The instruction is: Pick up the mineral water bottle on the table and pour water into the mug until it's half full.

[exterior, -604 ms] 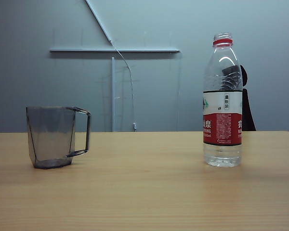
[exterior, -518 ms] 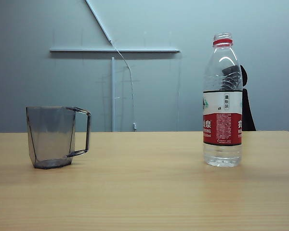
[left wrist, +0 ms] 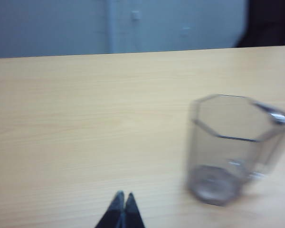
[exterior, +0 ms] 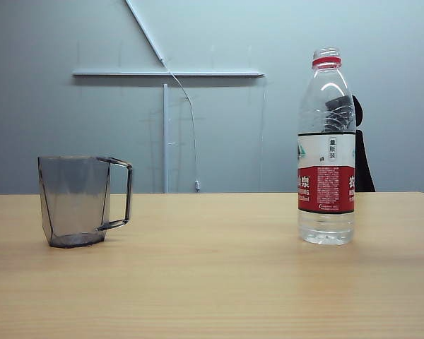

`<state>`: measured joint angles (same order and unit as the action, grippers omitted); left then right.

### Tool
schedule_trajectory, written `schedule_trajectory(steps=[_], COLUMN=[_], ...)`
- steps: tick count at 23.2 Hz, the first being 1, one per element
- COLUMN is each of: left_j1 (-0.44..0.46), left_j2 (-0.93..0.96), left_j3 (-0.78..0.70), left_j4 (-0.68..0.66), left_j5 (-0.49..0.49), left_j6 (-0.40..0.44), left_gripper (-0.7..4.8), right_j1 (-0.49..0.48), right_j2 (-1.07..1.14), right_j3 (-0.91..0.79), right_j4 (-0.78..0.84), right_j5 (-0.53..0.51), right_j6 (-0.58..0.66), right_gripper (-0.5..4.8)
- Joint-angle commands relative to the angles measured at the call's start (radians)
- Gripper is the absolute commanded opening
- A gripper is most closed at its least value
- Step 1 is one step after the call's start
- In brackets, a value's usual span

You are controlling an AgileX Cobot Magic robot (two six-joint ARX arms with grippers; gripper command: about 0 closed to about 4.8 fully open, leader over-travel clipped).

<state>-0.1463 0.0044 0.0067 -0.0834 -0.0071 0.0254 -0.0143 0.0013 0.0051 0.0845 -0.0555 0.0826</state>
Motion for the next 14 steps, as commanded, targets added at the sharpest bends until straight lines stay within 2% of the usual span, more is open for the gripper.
schedule_trajectory(steps=[1,7,9,11,12,13,14], left_j1=[-0.193,-0.437,-0.511,-0.554,-0.56,-0.56,-0.56], left_j2=[0.005,0.008,0.008,0.019,0.034,0.045,0.045], left_j3=[0.002,0.002,0.002,0.002,0.002,0.002,0.002], left_j4=[0.01,0.01,0.01,0.01,0.01,0.009,0.009], left_j5=[0.001,0.008,0.009,0.011,0.011,0.01,0.008], left_j6=[-0.003,-0.003,-0.003,-0.003,-0.003,-0.003,-0.003], left_gripper=[-0.02,-0.02,-0.02,-0.02,-0.02,-0.02,-0.02], right_j1=[0.001,0.029,0.103,0.204,0.278,0.354,0.392], right_j2=[-0.002,0.002,0.005,0.034,0.068,0.113,0.14], right_j3=[-0.004,0.031,0.049,0.05,0.05,0.049,0.049], right_j4=[0.018,-0.069,-0.103,-0.095,-0.083,-0.047,-0.016], right_j5=[-0.177,-0.267,-0.257,-0.203,-0.123,-0.017,0.04], right_j6=[0.185,0.258,0.257,0.232,0.202,0.154,0.127], right_gripper=[0.04,0.21,0.77,2.28,4.12,4.79,4.79])
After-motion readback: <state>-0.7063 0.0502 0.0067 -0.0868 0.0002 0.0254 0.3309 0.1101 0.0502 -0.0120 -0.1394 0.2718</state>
